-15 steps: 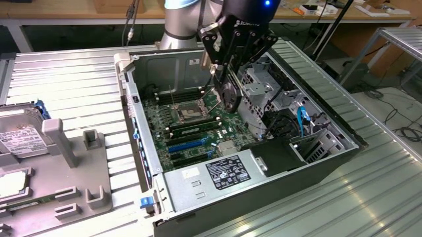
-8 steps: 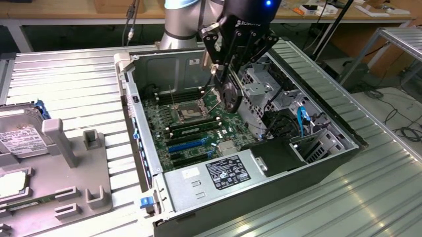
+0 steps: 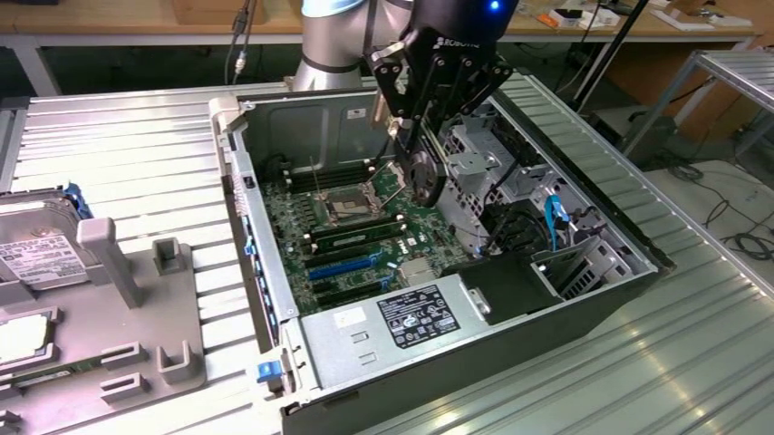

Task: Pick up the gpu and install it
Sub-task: 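Insert the gpu into the slot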

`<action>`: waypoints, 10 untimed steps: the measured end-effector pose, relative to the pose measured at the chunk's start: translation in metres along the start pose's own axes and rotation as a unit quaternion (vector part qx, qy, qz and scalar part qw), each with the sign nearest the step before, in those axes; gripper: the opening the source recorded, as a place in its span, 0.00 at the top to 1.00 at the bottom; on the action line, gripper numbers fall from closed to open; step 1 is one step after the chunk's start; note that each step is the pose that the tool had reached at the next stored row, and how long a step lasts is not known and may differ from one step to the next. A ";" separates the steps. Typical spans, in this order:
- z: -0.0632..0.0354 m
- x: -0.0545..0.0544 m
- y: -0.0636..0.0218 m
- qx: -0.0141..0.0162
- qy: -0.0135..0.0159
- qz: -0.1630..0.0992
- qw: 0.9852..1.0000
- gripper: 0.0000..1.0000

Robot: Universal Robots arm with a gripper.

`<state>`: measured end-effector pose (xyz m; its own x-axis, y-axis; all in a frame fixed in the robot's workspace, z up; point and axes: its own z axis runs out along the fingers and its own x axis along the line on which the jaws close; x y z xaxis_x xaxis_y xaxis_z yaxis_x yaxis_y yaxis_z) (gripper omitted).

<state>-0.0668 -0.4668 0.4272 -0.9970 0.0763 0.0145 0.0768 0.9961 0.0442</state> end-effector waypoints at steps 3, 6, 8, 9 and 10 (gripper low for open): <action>0.0000 0.000 0.0000 0.000 0.000 -0.001 1.000 0.73; 0.0000 0.000 0.0000 0.000 0.000 -0.004 1.000 0.73; 0.0000 0.000 0.0000 0.000 0.000 -0.010 1.000 0.73; 0.0000 0.000 0.0000 0.000 0.001 -0.012 1.000 0.73; 0.0000 0.000 0.0000 0.000 0.001 -0.015 1.000 0.73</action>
<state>-0.0668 -0.4668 0.4272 -0.9989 0.0454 0.0145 0.0460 0.9980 0.0442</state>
